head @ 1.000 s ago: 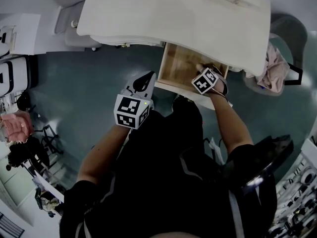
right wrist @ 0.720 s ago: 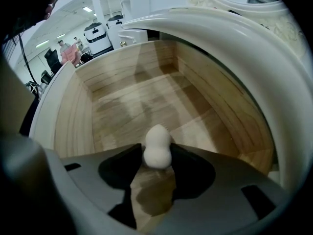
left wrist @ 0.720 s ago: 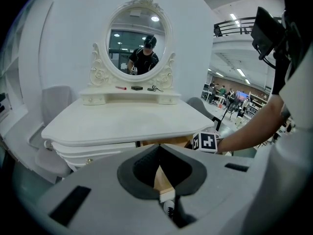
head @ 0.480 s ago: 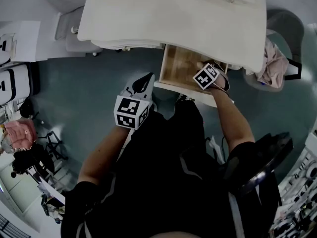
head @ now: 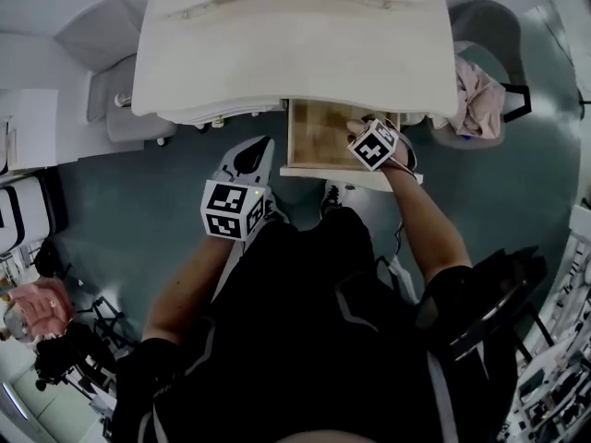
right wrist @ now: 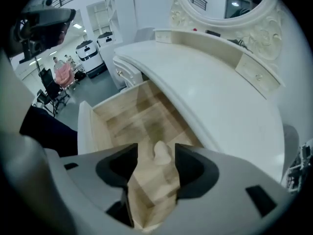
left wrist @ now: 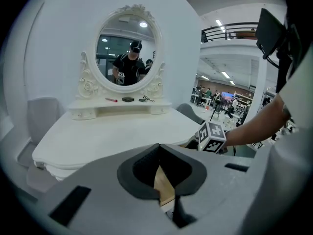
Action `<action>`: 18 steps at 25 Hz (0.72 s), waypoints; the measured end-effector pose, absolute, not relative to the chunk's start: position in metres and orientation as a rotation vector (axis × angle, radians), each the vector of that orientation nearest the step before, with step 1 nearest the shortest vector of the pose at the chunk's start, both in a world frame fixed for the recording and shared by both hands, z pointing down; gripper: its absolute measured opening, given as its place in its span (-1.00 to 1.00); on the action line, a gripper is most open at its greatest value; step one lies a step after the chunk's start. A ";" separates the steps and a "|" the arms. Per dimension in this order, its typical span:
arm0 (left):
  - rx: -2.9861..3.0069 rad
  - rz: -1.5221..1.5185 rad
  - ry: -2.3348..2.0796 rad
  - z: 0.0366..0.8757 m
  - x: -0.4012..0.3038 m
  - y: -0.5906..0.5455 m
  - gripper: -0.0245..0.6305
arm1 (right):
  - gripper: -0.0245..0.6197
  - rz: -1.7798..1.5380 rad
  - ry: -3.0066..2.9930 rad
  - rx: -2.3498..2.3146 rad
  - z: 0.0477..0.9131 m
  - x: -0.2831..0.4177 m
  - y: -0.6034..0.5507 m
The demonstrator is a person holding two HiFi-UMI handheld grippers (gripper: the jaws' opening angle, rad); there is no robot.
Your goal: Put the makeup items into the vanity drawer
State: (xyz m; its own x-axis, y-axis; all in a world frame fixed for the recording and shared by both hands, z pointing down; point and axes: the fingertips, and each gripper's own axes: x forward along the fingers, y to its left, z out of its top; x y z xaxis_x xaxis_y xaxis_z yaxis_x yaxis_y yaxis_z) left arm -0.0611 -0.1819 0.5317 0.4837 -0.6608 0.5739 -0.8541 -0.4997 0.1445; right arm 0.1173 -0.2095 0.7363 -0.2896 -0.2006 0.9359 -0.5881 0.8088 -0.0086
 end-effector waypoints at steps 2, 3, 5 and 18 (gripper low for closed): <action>2.355 0.624 -1.242 0.525 -0.062 -0.185 -0.92 | -0.17 0.431 -1.874 0.640 0.719 0.116 -0.211; 2.374 0.614 -1.232 0.521 -0.062 -0.187 -0.92 | -0.19 0.432 -1.881 0.664 0.710 0.117 -0.212; 2.409 0.590 -1.216 0.512 -0.062 -0.194 -0.92 | -0.21 0.426 -1.893 0.721 0.689 0.120 -0.216; 2.565 0.439 -1.108 0.448 -0.068 -0.217 -0.92 | -0.46 0.406 -2.041 1.163 0.535 0.132 -0.238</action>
State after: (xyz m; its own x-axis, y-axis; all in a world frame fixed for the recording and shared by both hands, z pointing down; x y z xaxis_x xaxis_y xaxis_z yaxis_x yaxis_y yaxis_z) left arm -0.0681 -0.2169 0.4481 0.6537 -0.6451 0.3956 -0.7409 -0.6522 0.1606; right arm 0.1322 -0.2382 0.5354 -0.3156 -0.6040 0.7318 -0.8380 0.5392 0.0837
